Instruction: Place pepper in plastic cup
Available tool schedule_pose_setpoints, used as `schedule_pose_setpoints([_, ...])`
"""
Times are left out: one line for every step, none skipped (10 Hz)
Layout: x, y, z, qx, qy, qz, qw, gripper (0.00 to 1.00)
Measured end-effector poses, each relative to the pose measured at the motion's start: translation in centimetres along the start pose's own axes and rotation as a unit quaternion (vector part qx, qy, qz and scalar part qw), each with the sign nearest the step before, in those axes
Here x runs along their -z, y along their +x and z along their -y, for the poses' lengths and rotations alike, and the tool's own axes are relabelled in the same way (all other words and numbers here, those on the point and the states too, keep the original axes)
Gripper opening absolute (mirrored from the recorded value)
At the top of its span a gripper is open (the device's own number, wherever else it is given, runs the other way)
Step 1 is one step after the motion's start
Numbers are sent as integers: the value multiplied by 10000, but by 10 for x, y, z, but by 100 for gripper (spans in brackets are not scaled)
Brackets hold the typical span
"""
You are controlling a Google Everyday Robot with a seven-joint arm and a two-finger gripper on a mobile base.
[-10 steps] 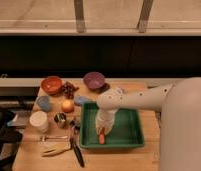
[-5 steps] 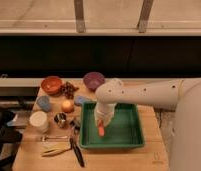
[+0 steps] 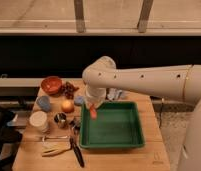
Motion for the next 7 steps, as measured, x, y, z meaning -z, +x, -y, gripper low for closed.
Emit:
schedule_pose_setpoints([2, -18, -21, 239, -92, 126, 9996, 0])
schedule_pose_setpoints([0, -37, -42, 471, -240, 242, 9983, 0])
schedule_pose_setpoints([0, -52, -59, 615, -398, 281, 9969, 0])
schedule_pose_setpoints([0, -61, -71, 717, -515, 278, 9957, 0])
schedule_pose_setpoints([0, -65, -75, 755, -559, 278, 9952, 0])
schedule_pose_setpoints([-1, -65, -75, 753, -561, 275, 9952, 0])
schedule_pose_setpoints([-1, -65, -75, 750, -559, 275, 9952, 0])
